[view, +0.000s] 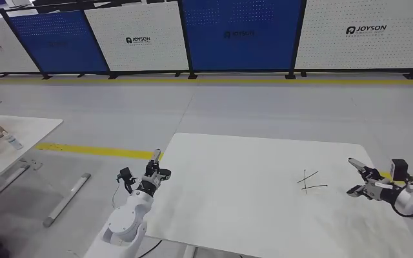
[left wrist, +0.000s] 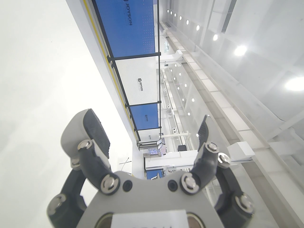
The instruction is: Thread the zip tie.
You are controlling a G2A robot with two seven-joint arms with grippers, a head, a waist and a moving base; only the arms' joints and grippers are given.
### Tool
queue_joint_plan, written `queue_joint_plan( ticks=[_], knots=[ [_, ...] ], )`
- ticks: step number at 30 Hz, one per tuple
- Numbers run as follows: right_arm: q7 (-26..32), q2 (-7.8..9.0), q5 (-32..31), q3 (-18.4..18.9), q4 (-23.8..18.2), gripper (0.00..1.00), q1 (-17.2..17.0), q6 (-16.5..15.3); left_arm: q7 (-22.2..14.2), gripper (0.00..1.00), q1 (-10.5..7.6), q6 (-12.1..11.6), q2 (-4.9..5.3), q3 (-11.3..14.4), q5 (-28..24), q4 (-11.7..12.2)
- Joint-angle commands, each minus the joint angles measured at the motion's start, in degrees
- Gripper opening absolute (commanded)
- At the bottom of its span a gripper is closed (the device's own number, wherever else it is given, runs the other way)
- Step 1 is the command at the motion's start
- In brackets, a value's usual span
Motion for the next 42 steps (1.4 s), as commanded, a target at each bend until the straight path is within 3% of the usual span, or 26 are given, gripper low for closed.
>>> queue_joint_plan(
  ticks=[1, 5, 9, 19, 31, 35, 42],
  knots=[
    [0.0, 0.1, 0.7, 0.1, 0.0, 1.0, 0.4, 0.1, 0.0, 1.0, 0.0, 0.0, 0.0, 0.0, 0.0, 0.0],
    [2.8, 0.83, -2.6, -0.7, 3.1, 1.0, 3.5, 0.1, 0.0, 1.0, 0.0, 0.0, 0.0, 0.0, 0.0, 0.0],
    [6.2, 1.14, -6.7, -4.2, 9.7, 1.0, 9.0, 0.1, 0.0, 1.0, 0.0, 0.0, 0.0, 0.0, 0.0, 0.0],
    [10.0, -0.51, -13.3, -15.0, 23.3, 1.0, 20.8, 0.1, 0.0, 1.0, 0.0, 0.0, 0.0, 0.0, 0.0, 0.0],
    [9.7, -0.54, -13.7, -15.3, 23.1, 1.0, 20.6, -0.3, 0.0, 1.0, 0.0, 0.0, 0.0, 0.0, 0.0, 0.0],
    [10.4, -0.71, -14.4, -17.1, 22.0, 1.0, 20.1, -4.2, 0.0, 1.0, 0.0, 0.0, 0.0, 0.0, 0.0, 0.0],
    [14.2, -0.43, -20.0, -20.6, 23.0, 1.0, 22.3, -11.7, 0.0, 1.0, 0.0, 0.0, 0.0, 0.0, 0.0, 0.0]
  ],
)
